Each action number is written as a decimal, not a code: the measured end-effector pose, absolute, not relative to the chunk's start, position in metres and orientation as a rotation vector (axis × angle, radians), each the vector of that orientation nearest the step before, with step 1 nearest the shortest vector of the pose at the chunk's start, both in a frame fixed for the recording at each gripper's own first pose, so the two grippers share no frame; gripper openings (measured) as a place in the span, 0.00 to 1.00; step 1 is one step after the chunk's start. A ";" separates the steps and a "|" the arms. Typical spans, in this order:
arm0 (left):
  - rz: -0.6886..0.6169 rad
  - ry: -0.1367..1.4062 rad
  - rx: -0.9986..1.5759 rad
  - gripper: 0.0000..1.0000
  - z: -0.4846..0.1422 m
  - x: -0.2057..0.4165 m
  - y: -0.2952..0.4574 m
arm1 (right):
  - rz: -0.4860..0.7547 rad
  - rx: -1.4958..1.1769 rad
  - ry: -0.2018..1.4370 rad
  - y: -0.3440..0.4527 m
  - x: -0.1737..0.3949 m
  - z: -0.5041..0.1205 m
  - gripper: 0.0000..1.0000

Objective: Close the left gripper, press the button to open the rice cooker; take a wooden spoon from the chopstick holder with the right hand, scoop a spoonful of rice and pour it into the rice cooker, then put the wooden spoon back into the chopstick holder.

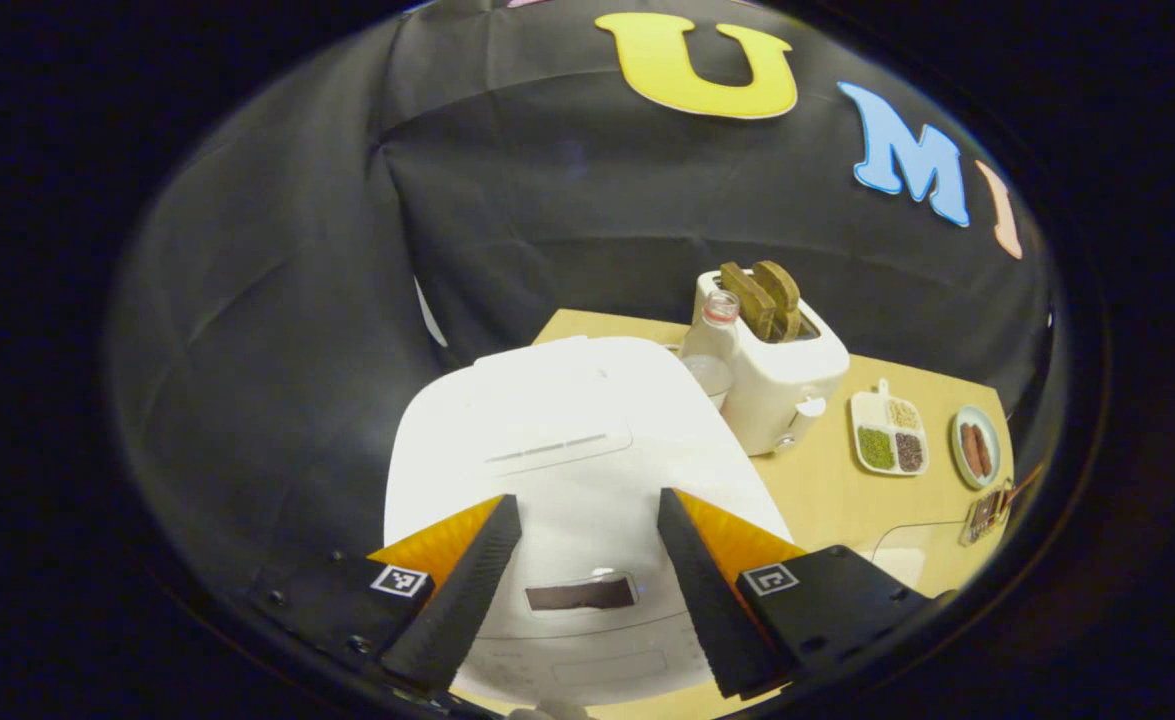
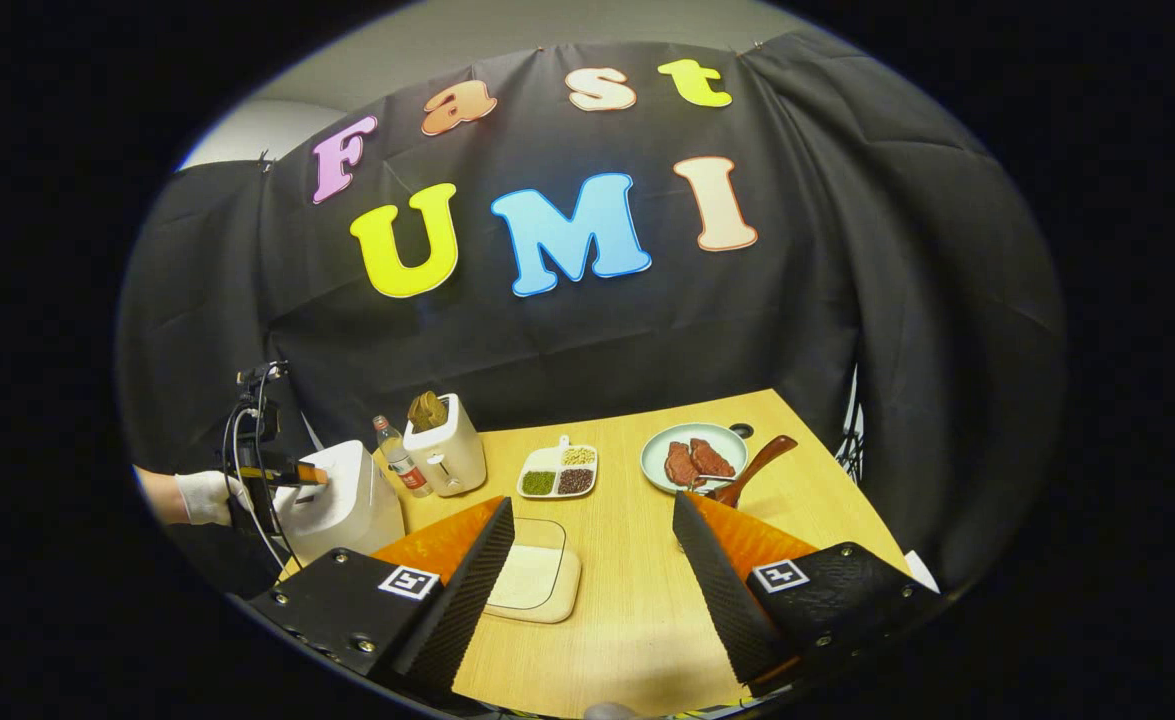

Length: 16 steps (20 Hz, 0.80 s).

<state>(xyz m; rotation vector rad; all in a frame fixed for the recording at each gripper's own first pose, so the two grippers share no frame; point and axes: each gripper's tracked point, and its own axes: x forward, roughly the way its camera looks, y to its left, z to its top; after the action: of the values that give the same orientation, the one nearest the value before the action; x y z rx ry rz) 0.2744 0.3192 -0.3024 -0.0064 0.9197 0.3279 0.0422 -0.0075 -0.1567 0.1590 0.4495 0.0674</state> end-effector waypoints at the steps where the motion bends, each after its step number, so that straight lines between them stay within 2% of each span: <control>1: 0.316 0.911 0.001 0.96 -0.299 0.275 0.313 | 0.067 0.152 0.432 -0.007 0.043 -0.150 0.98; 5: 0.223 0.775 0.039 0.99 -0.242 0.273 0.267 | 0.070 0.117 0.378 -0.005 0.050 -0.124 0.98; 6: 0.191 0.707 0.064 0.96 -0.215 0.273 0.255 | 0.073 0.112 0.363 -0.003 0.051 -0.116 0.98; 7: 0.173 0.629 0.084 1.00 -0.186 0.275 0.242 | 0.074 0.103 0.343 -0.002 0.052 -0.109 0.98; 9: 0.139 0.489 0.076 0.98 -0.127 0.270 0.215 | 0.069 0.084 0.307 -0.002 0.053 -0.094 0.98; 11: 0.111 0.362 0.069 1.00 -0.071 0.258 0.192 | 0.061 0.075 0.268 -0.002 0.053 -0.078 0.98; 12: 0.102 0.297 0.064 0.96 -0.044 0.249 0.183 | 0.055 0.071 0.249 -0.003 0.054 -0.071 0.98; 13: 0.086 0.245 0.054 1.00 -0.021 0.237 0.174 | 0.047 0.067 0.230 -0.005 0.053 -0.064 1.00; 16: 0.045 0.151 0.026 1.00 0.024 0.196 0.141 | 0.022 0.039 0.185 -0.011 0.049 -0.046 0.98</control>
<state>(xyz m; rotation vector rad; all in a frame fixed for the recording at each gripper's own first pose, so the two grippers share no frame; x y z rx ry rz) 0.1962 0.1414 0.0241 0.0263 0.1514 0.0455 0.0495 -0.0111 -0.0458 0.0395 0.1846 0.0219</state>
